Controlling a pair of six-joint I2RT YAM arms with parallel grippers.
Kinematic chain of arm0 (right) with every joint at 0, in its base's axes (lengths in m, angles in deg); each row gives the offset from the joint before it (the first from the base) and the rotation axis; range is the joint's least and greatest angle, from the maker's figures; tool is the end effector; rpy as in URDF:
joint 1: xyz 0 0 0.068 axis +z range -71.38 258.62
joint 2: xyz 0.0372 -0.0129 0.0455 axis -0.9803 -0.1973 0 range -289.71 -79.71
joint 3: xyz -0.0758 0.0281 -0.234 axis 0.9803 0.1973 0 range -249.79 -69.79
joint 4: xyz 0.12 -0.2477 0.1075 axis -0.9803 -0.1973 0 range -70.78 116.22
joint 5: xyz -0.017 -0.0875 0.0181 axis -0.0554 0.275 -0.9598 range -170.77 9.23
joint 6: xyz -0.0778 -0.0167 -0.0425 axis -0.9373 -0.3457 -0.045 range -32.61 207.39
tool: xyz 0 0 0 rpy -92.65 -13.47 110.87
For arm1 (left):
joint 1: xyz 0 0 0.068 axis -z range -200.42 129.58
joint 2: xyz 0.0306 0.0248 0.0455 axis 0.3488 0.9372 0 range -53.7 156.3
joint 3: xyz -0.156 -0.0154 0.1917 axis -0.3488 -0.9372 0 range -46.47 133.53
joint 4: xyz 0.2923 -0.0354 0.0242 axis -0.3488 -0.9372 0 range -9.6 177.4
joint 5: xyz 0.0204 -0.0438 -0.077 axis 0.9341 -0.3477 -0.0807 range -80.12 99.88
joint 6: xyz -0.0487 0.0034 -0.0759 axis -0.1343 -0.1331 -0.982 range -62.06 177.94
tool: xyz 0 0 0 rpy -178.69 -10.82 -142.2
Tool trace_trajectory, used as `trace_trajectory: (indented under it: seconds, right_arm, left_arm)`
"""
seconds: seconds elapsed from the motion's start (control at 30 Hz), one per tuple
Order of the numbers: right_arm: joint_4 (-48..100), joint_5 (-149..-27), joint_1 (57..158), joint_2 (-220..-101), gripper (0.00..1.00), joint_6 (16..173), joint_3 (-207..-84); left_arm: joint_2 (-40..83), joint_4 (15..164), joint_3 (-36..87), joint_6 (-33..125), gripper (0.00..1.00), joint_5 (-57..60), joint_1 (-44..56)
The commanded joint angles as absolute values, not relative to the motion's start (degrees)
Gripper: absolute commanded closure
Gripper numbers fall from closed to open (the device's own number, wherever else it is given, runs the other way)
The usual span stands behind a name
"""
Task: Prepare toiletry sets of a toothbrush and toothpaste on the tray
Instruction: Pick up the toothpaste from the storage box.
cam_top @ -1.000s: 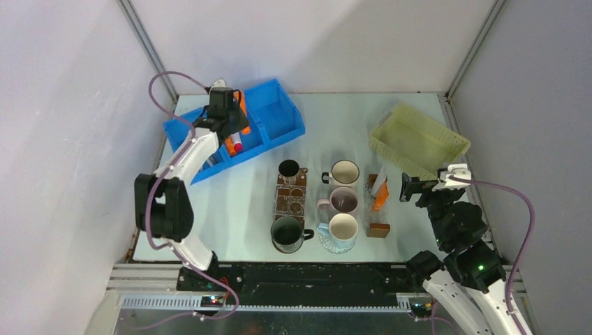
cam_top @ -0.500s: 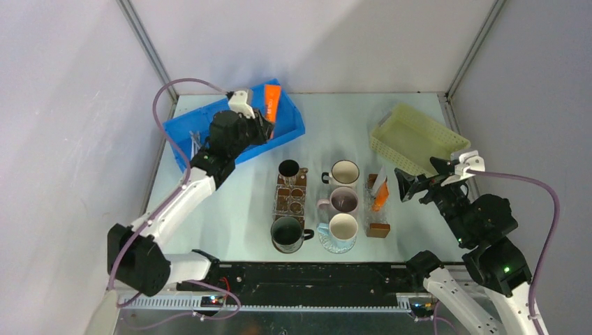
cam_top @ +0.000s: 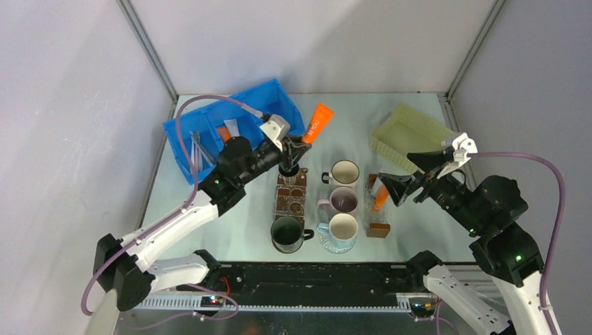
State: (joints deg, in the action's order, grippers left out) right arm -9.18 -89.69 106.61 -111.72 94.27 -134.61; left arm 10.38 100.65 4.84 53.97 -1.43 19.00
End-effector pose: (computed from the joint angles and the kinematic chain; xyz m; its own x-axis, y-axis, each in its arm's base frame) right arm 0.1492 0.0934 0.4353 -0.1113 0.0748 -0.9910 -0.5913 0.7965 0.1265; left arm 0.2652 -0.2385 0.3251 -0.0470 -0.0492 -0.9977 0.7727 0.6312 -0.0675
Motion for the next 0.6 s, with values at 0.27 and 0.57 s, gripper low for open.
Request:
trace_trajectory:
  seconds: [0.27,0.57]
  right_arm:
    - [-7.7,-98.5,106.3,-118.9,0.04,102.0,-143.0]
    - [-2.1,-98.0,106.0,-120.9,0.11,107.6,-143.1]
  left_arm:
    - [11.1,111.8,6.2,63.3,1.0,-8.8,31.4]
    - [13.9,114.0,8.3,64.3,1.0,-9.2,36.6]
